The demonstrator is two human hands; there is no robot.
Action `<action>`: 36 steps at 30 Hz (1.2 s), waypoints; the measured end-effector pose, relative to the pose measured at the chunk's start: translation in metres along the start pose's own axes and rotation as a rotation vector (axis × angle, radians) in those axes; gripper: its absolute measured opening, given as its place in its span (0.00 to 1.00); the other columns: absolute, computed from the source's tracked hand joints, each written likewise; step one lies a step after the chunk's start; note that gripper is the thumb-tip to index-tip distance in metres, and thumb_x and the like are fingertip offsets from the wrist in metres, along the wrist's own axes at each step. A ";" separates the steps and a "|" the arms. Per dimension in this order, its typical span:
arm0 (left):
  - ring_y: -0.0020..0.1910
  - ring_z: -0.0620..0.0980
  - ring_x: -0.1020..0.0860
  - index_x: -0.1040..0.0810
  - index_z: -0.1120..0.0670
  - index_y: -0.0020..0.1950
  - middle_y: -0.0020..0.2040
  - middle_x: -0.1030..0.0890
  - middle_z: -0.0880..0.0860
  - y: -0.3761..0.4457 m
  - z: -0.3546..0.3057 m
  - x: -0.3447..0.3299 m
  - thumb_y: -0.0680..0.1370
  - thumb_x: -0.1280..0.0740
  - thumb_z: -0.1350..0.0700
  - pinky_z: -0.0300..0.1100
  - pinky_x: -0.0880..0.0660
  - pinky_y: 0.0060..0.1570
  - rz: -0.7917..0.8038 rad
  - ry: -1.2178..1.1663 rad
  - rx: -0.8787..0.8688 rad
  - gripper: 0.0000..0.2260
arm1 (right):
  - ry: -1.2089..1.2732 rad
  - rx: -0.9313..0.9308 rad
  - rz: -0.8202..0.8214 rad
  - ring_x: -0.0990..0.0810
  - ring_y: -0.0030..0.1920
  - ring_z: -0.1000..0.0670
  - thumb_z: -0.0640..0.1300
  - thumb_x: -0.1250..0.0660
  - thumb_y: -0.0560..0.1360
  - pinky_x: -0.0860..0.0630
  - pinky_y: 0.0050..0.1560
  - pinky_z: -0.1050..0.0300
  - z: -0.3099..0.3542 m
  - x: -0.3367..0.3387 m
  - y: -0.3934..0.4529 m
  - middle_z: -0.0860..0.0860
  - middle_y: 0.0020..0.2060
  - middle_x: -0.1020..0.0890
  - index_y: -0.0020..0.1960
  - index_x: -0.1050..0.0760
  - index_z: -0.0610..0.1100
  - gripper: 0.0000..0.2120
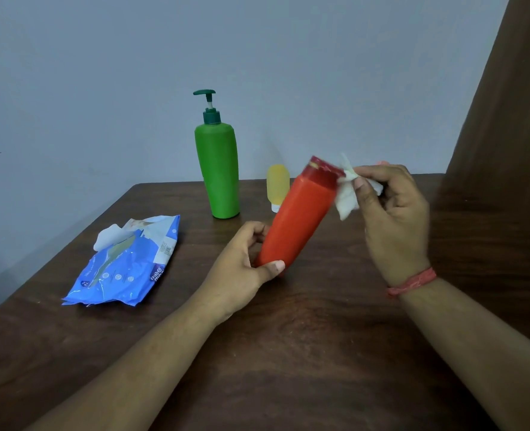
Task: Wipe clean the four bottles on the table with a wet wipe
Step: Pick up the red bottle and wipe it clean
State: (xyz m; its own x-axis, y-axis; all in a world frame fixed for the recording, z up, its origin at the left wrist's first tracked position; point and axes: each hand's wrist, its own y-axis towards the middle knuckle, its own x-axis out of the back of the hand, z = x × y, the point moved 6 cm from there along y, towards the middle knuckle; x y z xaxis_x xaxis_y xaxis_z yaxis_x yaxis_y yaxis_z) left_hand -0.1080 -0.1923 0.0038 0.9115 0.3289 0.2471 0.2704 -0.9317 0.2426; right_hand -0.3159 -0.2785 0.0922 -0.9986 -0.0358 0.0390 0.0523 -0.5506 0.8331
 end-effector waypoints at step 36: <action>0.56 0.59 0.15 0.27 0.66 0.61 0.58 0.16 0.64 -0.004 0.005 -0.004 0.74 0.28 0.59 0.51 0.17 0.48 -0.071 -0.980 0.297 0.19 | -0.384 0.385 0.572 0.23 0.45 0.49 0.37 0.31 0.77 0.24 0.43 0.52 0.019 -0.064 -0.050 0.47 0.45 0.21 0.50 0.19 0.39 0.03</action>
State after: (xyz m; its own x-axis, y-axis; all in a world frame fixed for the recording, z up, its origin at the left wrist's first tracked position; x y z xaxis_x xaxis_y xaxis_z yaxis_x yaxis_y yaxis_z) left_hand -0.1115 -0.1908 -0.0028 0.7069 0.2390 -0.6657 0.2784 -0.9592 -0.0487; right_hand -0.2549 -0.2327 0.0588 -0.7543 0.1029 0.6484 0.6221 -0.2037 0.7560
